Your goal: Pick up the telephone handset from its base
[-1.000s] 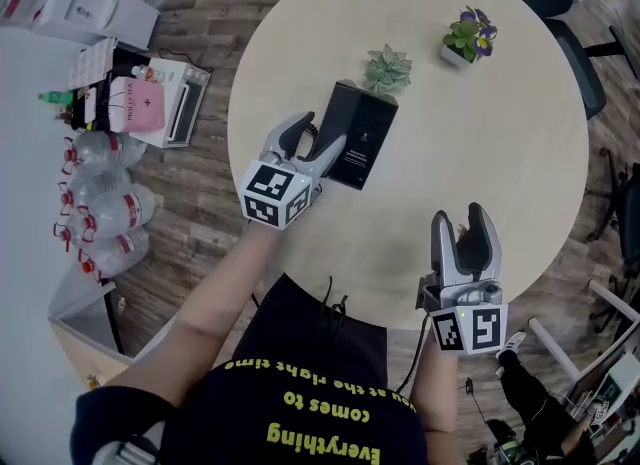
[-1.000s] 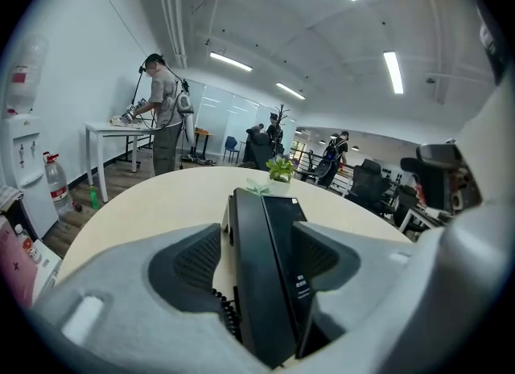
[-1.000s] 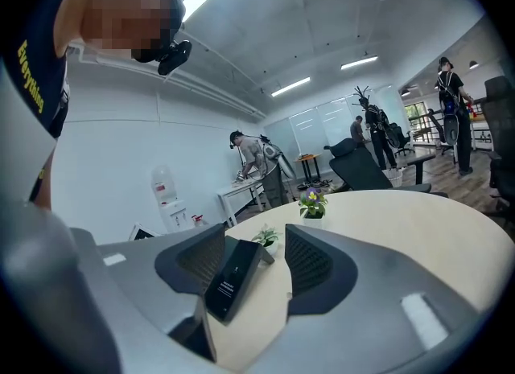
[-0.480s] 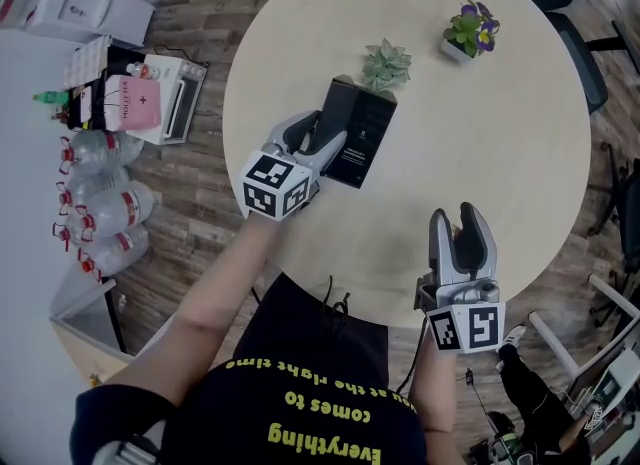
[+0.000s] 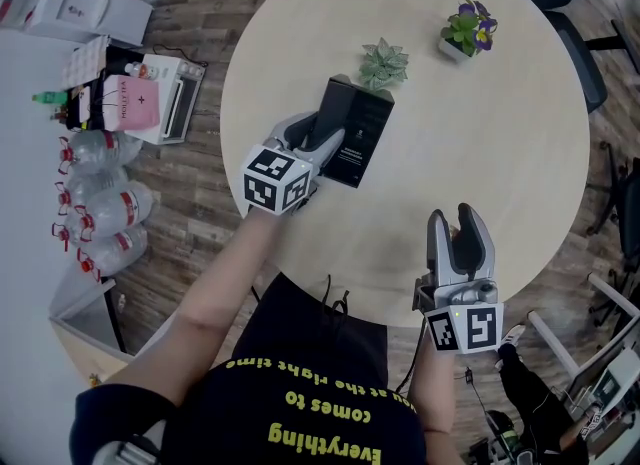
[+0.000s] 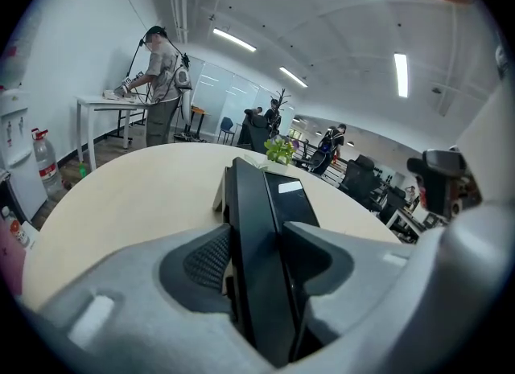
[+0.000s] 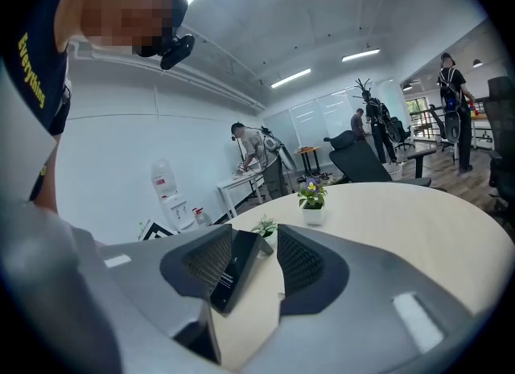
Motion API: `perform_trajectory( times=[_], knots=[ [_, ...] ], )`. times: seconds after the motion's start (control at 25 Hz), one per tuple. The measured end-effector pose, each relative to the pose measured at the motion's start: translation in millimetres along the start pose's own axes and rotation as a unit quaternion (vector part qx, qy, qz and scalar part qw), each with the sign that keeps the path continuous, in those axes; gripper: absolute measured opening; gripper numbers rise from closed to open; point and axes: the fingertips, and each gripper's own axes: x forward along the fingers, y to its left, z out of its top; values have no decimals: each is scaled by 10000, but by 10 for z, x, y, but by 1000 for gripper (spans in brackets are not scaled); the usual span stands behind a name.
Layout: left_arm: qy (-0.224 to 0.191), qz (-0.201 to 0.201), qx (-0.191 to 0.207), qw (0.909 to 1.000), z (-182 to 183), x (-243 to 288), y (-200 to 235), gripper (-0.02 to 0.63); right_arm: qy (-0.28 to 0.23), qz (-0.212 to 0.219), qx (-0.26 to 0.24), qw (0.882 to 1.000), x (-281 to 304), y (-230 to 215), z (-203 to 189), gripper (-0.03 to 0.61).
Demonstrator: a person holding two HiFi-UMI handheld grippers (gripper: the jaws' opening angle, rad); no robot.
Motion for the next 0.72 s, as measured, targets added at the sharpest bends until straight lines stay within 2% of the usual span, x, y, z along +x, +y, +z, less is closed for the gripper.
perform_trajectory(
  times=[0.08, 0.16, 0.36, 0.48, 0.6, 0.72],
  knots=[
    [72, 8, 26, 10000, 14, -21, 8, 193, -15, -6, 4, 10000, -5, -4, 7, 187],
    [120, 9, 67, 9999, 26, -53, 19, 135, -24, -10, 5, 10000, -7, -8, 11, 187],
    [103, 74, 127, 9998, 82, -151, 6, 91, -72, -29, -33, 10000, -32, -1, 46, 186],
    [20, 119, 65, 9999, 101, -223, -8, 80, -146, -77, -67, 9998, -67, -6, 91, 173],
    [-109, 42, 58, 9999, 143, -312, -82, 80, -270, -180, -150, 9994, -135, -10, 161, 132],
    [-214, 52, 161, 9996, 210, -406, -148, 80, -349, -248, -203, 9989, -206, 5, 224, 112]
  ],
)
